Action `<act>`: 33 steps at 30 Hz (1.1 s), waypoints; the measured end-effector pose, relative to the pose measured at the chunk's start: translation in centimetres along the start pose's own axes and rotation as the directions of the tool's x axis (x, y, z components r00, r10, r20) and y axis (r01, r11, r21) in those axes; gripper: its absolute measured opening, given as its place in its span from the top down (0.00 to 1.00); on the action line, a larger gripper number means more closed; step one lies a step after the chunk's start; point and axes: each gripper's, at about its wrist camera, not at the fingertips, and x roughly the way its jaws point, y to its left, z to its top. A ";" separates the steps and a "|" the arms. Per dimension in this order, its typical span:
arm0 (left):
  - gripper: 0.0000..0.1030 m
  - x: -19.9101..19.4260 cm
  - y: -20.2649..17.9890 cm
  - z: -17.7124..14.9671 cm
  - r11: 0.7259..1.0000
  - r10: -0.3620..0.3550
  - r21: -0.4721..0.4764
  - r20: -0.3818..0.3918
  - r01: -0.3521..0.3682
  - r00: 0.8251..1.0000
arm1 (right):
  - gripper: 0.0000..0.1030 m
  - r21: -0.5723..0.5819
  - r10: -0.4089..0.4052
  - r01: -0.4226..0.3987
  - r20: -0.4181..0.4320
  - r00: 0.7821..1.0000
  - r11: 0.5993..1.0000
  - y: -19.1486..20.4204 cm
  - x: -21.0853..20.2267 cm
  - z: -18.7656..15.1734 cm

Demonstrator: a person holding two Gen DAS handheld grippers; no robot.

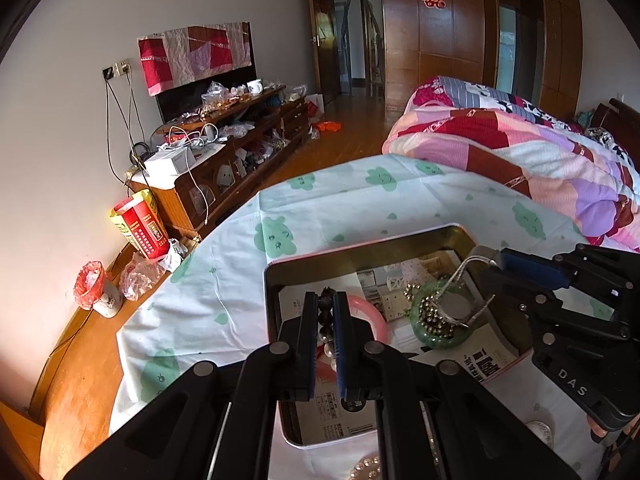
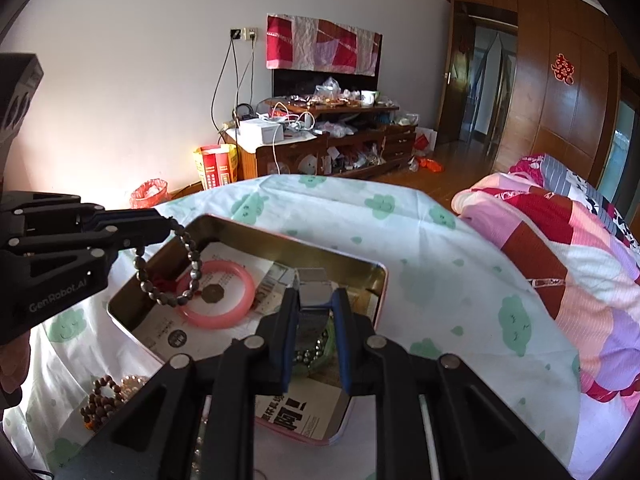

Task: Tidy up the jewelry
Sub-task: 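Carry the dark bead bracelet into the tin while the right gripper carries the key clip in, then grasp the wooden bead bracelet with the left gripper while the right gripper grasps the silver bangle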

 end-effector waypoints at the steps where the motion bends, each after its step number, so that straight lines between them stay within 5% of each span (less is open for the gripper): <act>1: 0.94 0.1 0.0 -0.1 1.000 0.000 0.000 -0.004 0.000 1.000 | 0.81 0.000 0.000 0.000 -0.004 1.000 1.000 0.0 0.0 -0.1; 10: 0.90 0.6 -0.8 -0.3 0.999 0.009 0.032 -0.026 -0.008 1.000 | 0.80 -0.005 0.002 -0.002 -0.021 1.000 1.000 0.1 0.0 -0.7; 12: 0.80 0.7 -0.8 -0.4 0.999 0.019 0.031 -0.028 -0.018 0.999 | 0.76 -0.005 -0.005 0.005 -0.025 1.000 1.000 0.1 0.1 -0.7; 14: 0.47 0.5 -0.8 -0.5 0.999 0.040 0.033 -0.019 -0.039 0.999 | 0.72 0.003 -0.001 0.001 -0.028 1.000 1.000 0.1 0.0 -0.9; 16: 0.37 0.0 -0.7 -0.6 0.998 0.054 0.032 0.011 -0.054 0.998 | 0.59 0.007 -0.010 0.010 -0.028 1.000 1.000 0.0 0.0 -1.0; 20: 0.37 0.0 -0.5 -0.7 0.998 0.049 0.025 0.003 -0.050 0.999 | 0.54 0.015 -0.011 0.012 -0.024 1.000 1.000 -0.1 -0.3 -1.3; 23: 0.37 0.0 -0.4 -0.8 0.998 0.057 0.024 0.000 -0.057 0.998 | 0.41 0.021 -0.021 0.022 -0.019 1.000 1.000 -0.2 -0.5 -1.5; 33: 0.37 -0.2 -0.1 -1.5 0.998 0.056 0.008 -0.003 -0.056 0.998 | 0.35 0.038 -0.018 0.019 -0.023 1.000 0.999 -0.2 -1.0 -2.3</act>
